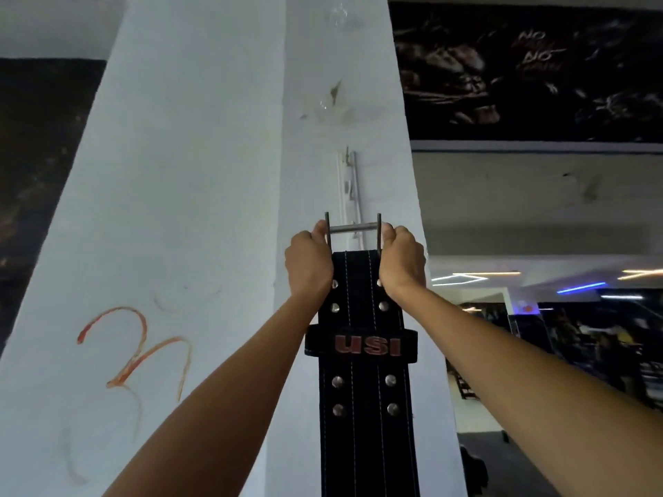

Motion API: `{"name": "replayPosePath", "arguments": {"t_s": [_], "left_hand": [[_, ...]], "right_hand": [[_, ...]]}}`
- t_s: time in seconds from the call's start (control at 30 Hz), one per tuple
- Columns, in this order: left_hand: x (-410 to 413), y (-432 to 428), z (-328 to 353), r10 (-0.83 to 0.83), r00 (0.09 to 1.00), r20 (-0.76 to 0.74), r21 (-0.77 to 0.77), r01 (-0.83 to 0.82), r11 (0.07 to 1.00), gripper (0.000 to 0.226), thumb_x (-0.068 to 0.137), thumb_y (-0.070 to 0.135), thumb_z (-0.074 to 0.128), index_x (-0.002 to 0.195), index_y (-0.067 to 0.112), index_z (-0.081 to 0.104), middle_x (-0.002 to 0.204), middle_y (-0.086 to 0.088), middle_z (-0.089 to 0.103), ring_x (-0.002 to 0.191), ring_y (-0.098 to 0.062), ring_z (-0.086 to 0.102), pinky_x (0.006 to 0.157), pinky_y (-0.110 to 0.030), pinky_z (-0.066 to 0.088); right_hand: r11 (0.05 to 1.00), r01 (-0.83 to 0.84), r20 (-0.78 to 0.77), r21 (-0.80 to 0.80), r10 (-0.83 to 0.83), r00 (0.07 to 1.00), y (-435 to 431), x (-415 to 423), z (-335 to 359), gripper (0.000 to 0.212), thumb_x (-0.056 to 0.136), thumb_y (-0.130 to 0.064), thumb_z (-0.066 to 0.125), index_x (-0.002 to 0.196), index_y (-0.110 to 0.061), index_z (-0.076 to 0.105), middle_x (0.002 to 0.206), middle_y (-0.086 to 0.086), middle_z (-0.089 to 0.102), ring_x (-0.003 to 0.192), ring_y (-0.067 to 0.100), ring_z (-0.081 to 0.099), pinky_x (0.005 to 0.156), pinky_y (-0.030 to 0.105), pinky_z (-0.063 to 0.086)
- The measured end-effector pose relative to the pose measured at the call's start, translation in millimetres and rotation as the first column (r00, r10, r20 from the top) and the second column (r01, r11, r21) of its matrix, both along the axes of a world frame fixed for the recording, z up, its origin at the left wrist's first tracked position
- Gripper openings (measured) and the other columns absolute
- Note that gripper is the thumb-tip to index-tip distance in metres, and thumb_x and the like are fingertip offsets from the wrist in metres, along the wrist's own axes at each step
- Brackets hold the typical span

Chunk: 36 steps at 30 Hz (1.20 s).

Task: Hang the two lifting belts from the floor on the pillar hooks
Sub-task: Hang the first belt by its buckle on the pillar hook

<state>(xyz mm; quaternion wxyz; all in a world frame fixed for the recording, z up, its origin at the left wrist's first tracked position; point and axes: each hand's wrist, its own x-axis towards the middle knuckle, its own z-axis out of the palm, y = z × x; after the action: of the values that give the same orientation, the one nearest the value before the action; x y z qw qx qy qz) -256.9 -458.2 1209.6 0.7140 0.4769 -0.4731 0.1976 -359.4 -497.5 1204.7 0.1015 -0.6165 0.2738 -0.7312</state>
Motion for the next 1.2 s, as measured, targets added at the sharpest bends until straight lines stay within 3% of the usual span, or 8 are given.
{"name": "replayPosePath", "arguments": {"t_s": [0.13,0.27,0.37,0.5,0.63,0.77,1.0,1.2], "left_hand": [[0,-23,29,-0.006,1.0,-0.01,-0.004,0.006,1.0,0.048,0.101,0.032,0.032,0.091,-0.005,0.06,0.086,-0.017,0.058,0.079,-0.026,0.05,0.069,-0.031,0.031],[13,-50,49,-0.009,0.997,-0.077,0.066,0.014,0.998,0.048,0.099,0.034,0.038,0.11,-0.009,0.055,0.114,-0.025,0.061,0.104,-0.038,0.056,0.076,-0.035,0.037],[22,-65,45,0.002,0.996,-0.088,0.092,0.007,0.996,0.049,0.098,0.037,0.038,0.108,-0.008,0.055,0.101,-0.021,0.06,0.093,-0.037,0.055,0.071,-0.033,0.034],[27,-65,25,-0.035,0.999,0.001,-0.011,0.035,0.999,0.045,0.099,0.034,0.037,0.079,-0.001,0.055,0.067,-0.007,0.05,0.071,-0.026,0.048,0.054,-0.031,0.032],[28,-50,-1,-0.388,0.92,0.057,-0.058,0.391,0.919,0.042,0.097,0.038,0.042,0.096,0.001,0.061,0.073,-0.002,0.06,0.067,-0.014,0.057,0.059,-0.024,0.045],[30,-38,-19,-0.585,0.811,-0.013,-0.011,0.585,0.811,0.028,0.09,0.031,0.058,0.093,0.006,0.07,0.076,-0.004,0.071,0.065,-0.014,0.068,0.054,-0.019,0.053],[26,-31,8,-0.55,0.792,-0.264,0.002,0.571,0.821,0.018,0.081,0.025,0.07,0.076,0.008,0.067,0.069,-0.005,0.067,0.057,-0.016,0.062,0.05,-0.024,0.049],[27,-28,18,-0.549,0.779,-0.303,0.058,0.59,0.805,0.016,0.079,0.02,0.074,0.076,0.007,0.066,0.068,-0.005,0.066,0.059,-0.02,0.063,0.053,-0.028,0.051]], "right_hand": [[1.0,-0.019,0.017,0.012,0.019,1.0,-28,6,26,0.034,0.1,-0.034,0.025,0.087,-0.011,0.047,0.07,-0.001,0.046,0.08,0.029,0.051,0.068,0.036,0.035],[0.996,-0.039,-0.074,0.077,0.045,0.996,-51,10,48,0.041,0.1,-0.029,0.027,0.109,-0.002,0.056,0.099,0.014,0.059,0.095,0.034,0.056,0.07,0.033,0.033],[0.996,-0.078,-0.103,0.045,0.082,0.991,-66,15,45,0.036,0.099,-0.028,0.027,0.099,-0.006,0.056,0.091,0.012,0.057,0.081,0.029,0.052,0.065,0.032,0.035],[0.984,-0.151,-0.048,-0.089,0.148,0.988,-70,18,33,0.031,0.1,-0.033,0.027,0.084,-0.013,0.044,0.07,-0.002,0.045,0.066,0.017,0.046,0.053,0.029,0.03],[0.942,-0.313,-0.06,-0.122,0.308,0.95,-69,10,14,0.031,0.1,-0.031,0.026,0.088,-0.015,0.05,0.069,-0.005,0.048,0.064,0.007,0.045,0.056,0.021,0.034],[0.767,-0.641,0.028,-0.028,0.642,0.766,-66,0,4,0.021,0.093,-0.021,0.045,0.085,-0.008,0.06,0.074,0.004,0.059,0.07,0.017,0.056,0.066,0.027,0.044],[0.865,-0.495,0.025,-0.082,0.498,0.867,-62,2,13,0.039,0.079,-0.038,0.068,0.059,-0.01,0.049,0.06,0.009,0.05,0.062,0.022,0.049,0.064,0.031,0.039],[0.919,-0.39,0.138,0.053,0.38,0.915,-68,8,29,0.043,0.076,-0.034,0.072,0.077,0.008,0.064,0.076,0.018,0.067,0.068,0.024,0.059,0.073,0.041,0.054]]}}
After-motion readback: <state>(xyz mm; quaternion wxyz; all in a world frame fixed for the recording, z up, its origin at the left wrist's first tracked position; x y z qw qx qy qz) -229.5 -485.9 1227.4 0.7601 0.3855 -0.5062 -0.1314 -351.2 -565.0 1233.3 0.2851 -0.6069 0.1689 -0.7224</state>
